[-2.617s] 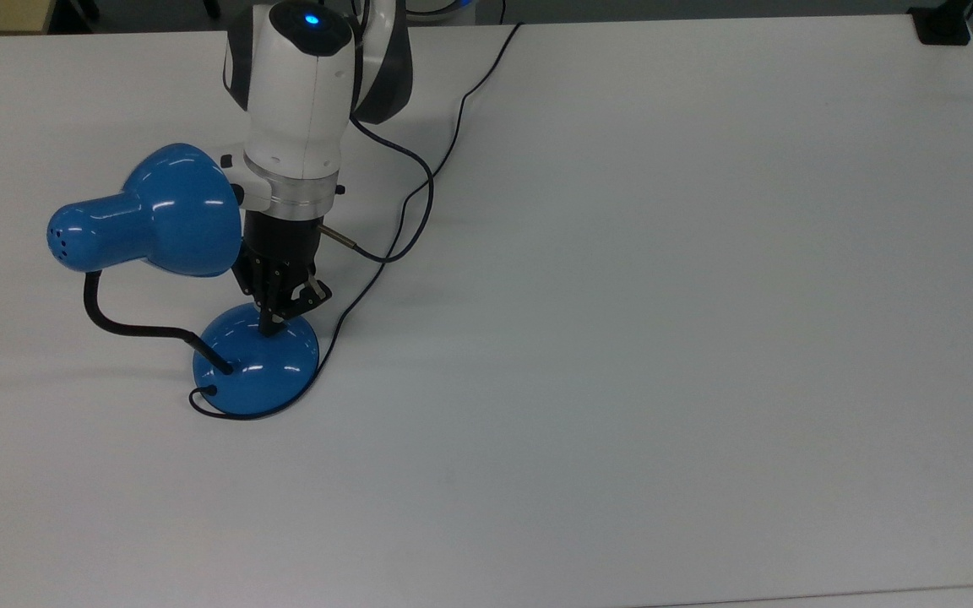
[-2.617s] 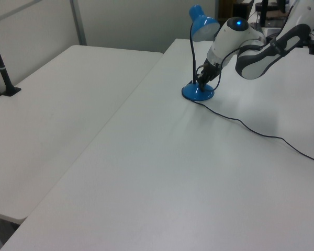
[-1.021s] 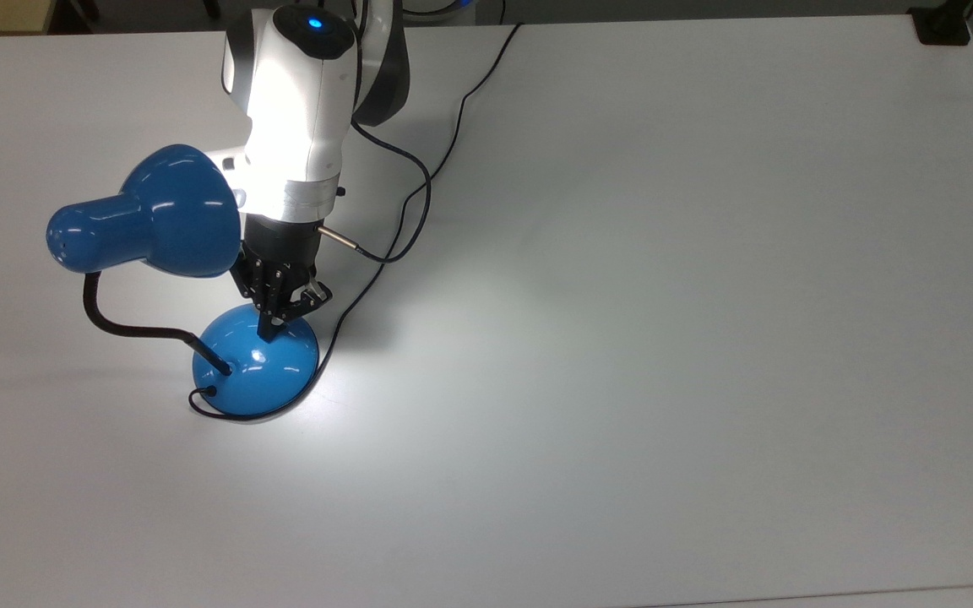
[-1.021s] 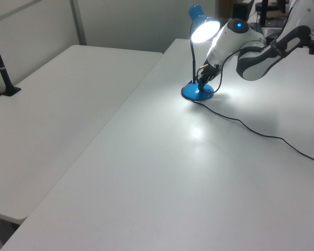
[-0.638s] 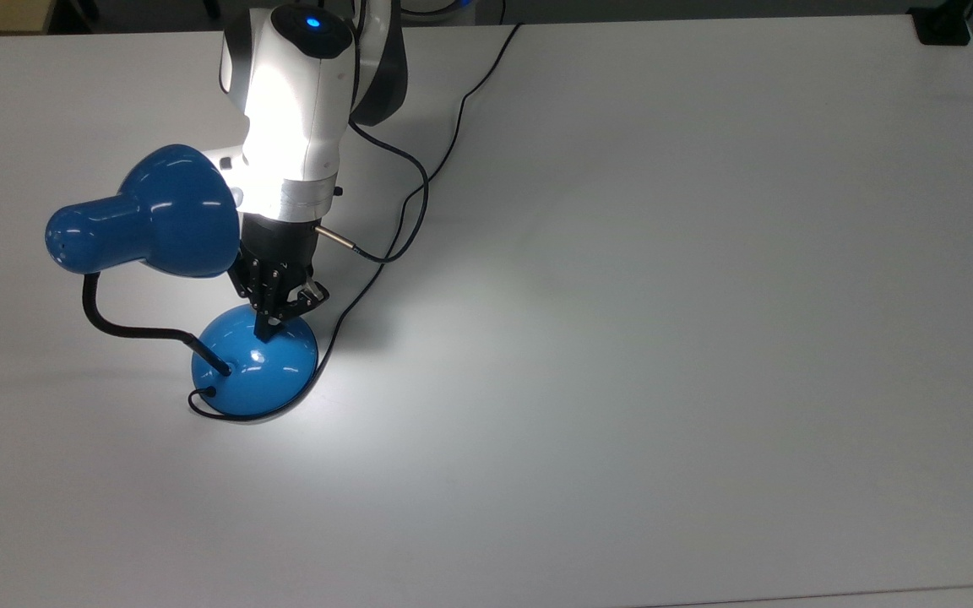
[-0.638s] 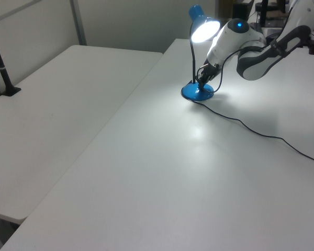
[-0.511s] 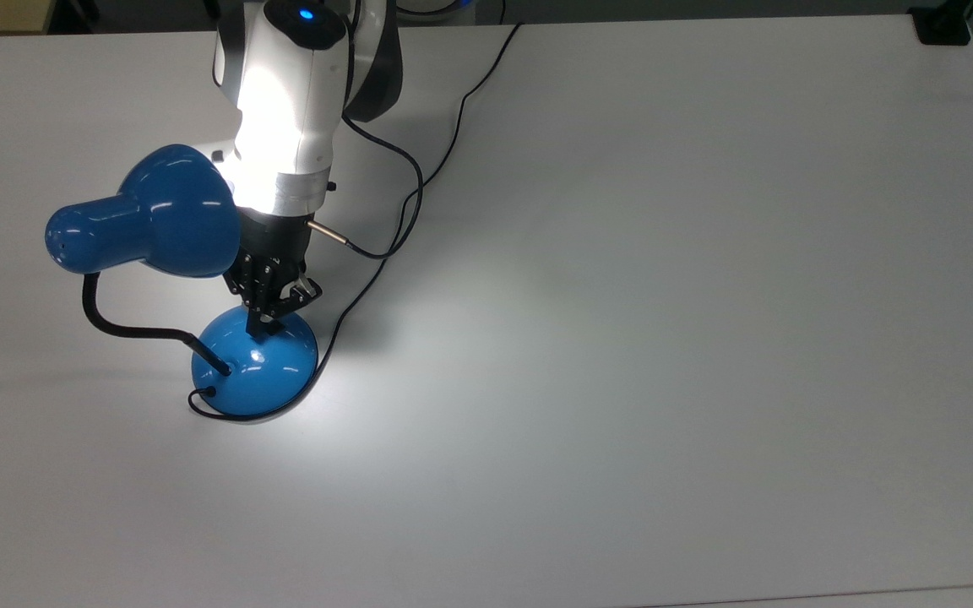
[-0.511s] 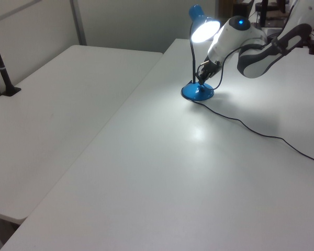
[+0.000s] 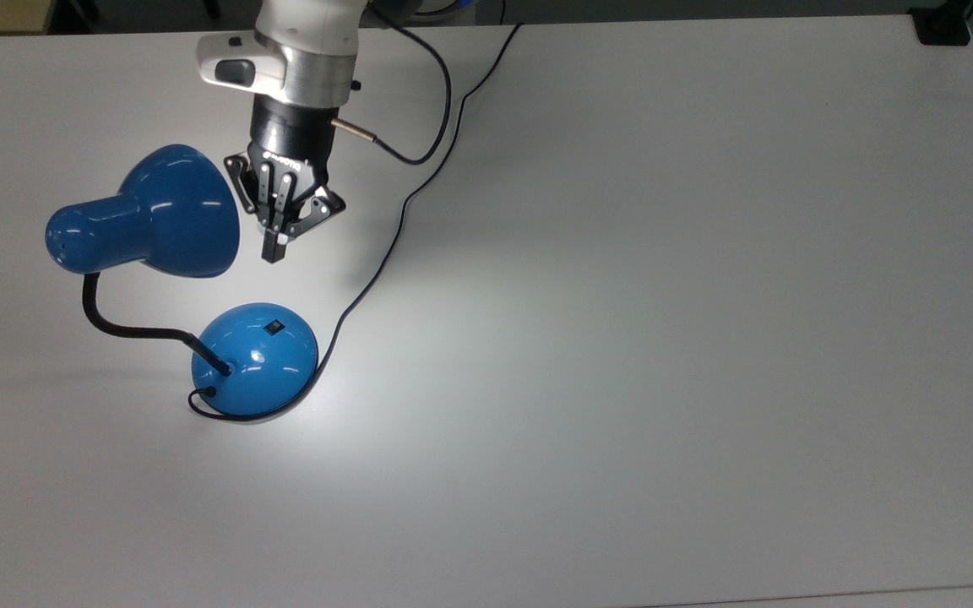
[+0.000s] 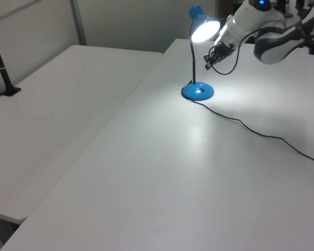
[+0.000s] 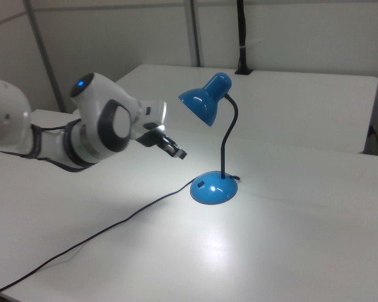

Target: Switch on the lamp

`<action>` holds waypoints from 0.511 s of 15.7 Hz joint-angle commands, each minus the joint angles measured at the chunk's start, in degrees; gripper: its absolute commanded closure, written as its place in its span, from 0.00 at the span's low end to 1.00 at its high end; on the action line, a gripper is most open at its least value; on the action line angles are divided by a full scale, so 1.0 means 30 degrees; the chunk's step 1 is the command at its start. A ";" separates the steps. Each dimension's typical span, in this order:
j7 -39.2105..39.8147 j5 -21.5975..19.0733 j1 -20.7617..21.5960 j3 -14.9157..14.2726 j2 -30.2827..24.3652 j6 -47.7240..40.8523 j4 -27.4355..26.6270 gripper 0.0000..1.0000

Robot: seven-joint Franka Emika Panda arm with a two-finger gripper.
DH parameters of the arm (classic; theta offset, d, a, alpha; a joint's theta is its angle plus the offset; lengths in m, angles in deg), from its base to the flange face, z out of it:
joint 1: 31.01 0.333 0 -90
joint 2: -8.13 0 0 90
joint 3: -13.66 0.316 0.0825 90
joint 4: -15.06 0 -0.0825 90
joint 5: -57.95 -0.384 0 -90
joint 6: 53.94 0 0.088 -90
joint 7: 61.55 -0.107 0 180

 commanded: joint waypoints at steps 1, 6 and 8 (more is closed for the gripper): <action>-0.0316 -0.1589 0.1024 0.0498 -0.3472 -0.3292 -0.2185 1.00; 0.9483 -1.0930 0.1817 0.0706 -0.3654 -1.3333 0.1905 0.97; 1.1309 -1.1325 0.1817 0.0560 -0.3624 -1.6211 0.3520 0.95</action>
